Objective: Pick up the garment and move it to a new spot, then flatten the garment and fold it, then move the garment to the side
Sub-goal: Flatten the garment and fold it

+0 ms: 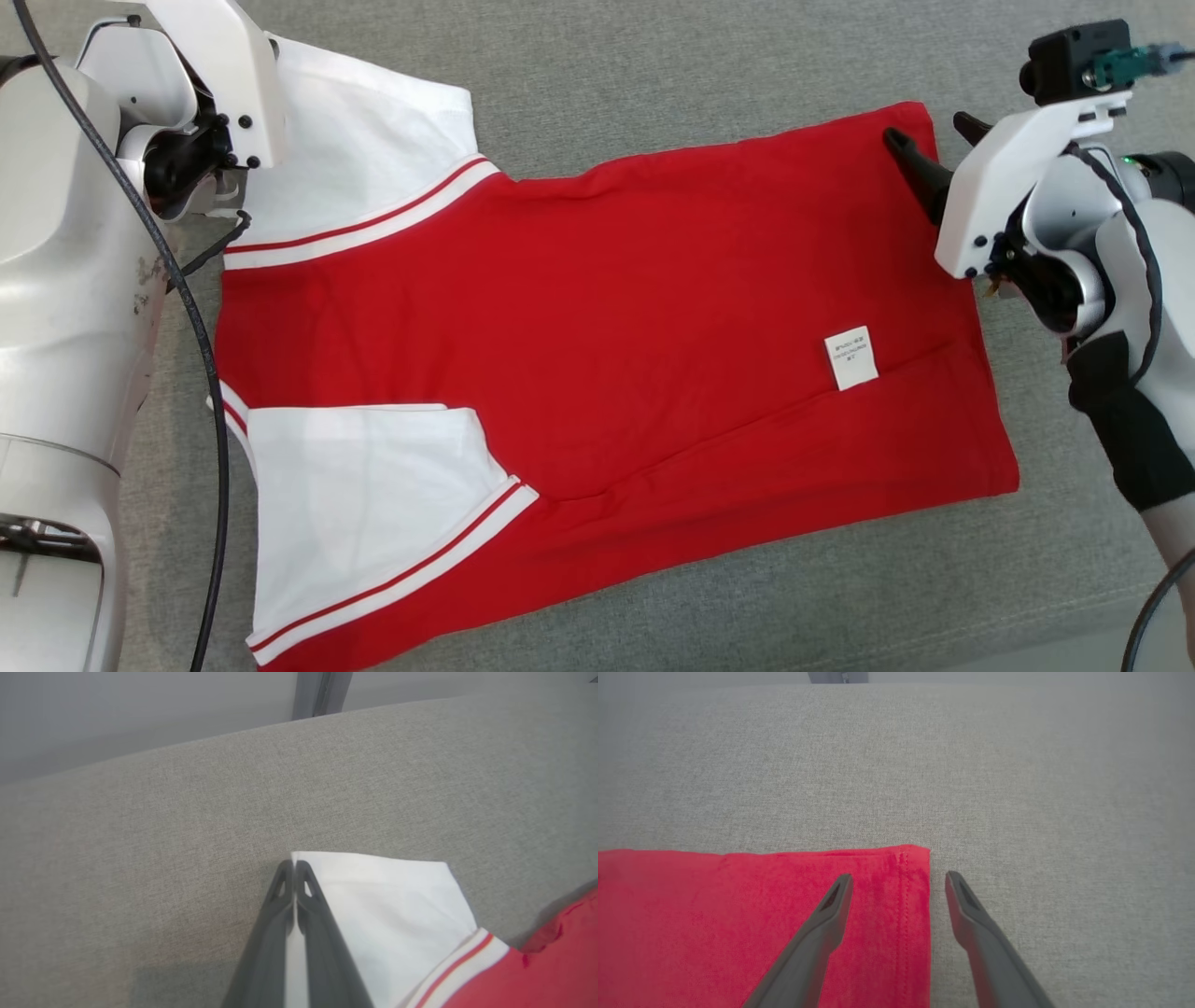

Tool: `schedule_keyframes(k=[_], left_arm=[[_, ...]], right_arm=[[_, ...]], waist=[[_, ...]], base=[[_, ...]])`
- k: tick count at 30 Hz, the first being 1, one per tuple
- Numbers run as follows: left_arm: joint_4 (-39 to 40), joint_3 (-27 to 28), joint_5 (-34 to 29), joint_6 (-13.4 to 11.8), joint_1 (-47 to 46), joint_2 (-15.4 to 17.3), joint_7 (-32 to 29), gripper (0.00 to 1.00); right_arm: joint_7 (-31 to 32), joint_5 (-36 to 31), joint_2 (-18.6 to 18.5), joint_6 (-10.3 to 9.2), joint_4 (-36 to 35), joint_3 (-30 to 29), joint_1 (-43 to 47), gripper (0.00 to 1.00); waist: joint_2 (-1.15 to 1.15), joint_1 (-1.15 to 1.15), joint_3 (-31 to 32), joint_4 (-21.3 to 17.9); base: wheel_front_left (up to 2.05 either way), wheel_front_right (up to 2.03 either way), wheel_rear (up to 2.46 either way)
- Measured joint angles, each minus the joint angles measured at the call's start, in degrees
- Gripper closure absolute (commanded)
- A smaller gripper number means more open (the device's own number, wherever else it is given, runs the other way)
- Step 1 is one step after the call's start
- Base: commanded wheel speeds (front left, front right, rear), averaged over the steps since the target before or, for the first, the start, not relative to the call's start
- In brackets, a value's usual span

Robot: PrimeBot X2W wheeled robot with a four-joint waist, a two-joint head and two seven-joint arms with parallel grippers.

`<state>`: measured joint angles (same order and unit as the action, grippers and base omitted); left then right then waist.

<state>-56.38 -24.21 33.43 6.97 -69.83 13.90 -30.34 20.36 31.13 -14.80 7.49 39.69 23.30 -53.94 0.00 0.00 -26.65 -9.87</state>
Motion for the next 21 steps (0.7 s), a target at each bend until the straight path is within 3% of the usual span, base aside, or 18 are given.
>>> schedule_keyframes(k=[5, 12, 13, 14, 16, 17, 21], left_arm=[[1.1, -1.07, 0.05, 0.08, -0.08, -0.33, -0.68, 1.0], [2.54, -2.31, 0.67, 0.11, -0.1, -0.84, -0.99, 1.0], [2.75, -2.38, 0.93, 0.12, -0.1, -0.82, -0.98, 1.0], [2.93, -2.47, 1.09, 0.12, -0.1, -0.85, -0.99, 1.0], [3.22, -2.68, 1.37, 0.3, -0.03, -0.8, -1.18, 1.0], [3.39, -2.78, 1.41, 0.3, -0.01, -0.78, -1.18, 1.0], [4.21, -3.14, 1.48, 0.31, 0.03, -0.41, -0.37, 1.0]], right_arm=[[5.49, 0.69, -0.11, 0.01, 4.69, 1.44, -4.33, 0.0], [6.53, 0.38, -0.15, 0.01, 11.32, 1.69, -8.22, 0.0], [6.26, 0.51, -0.02, 0.01, 11.87, 1.81, -8.49, 0.06], [5.98, 0.62, 0.08, 0.01, 12.56, 1.94, -8.77, 0.48], [5.48, 0.7, 0.2, 0.01, 13.47, 2.52, -8.99, 0.78], [5.24, 0.85, 0.29, 0.01, 13.93, 2.82, -9.0, 1.0], [3.42, 1.45, 0.26, 0.01, 14.82, 3.99, -9.46, 1.0]], waist=[[0.0, 0.0, -0.31, 1.15], [0.0, 0.0, -0.83, 2.68], [0.0, 0.0, -0.91, 2.87], [0.0, 0.0, -0.99, 3.03], [0.0, 0.0, -1.11, 3.3], [0.0, 0.0, -1.17, 3.4], [0.0, 0.0, -1.39, 3.62]], base=[[0.0, 0.0, 0.0], [0.0, 0.0, 0.0], [0.0, 0.0, 0.0], [0.0, 0.0, 0.0], [0.0, 0.0, 0.0], [0.0, 0.0, 0.0], [0.0, 0.0, 0.0]])
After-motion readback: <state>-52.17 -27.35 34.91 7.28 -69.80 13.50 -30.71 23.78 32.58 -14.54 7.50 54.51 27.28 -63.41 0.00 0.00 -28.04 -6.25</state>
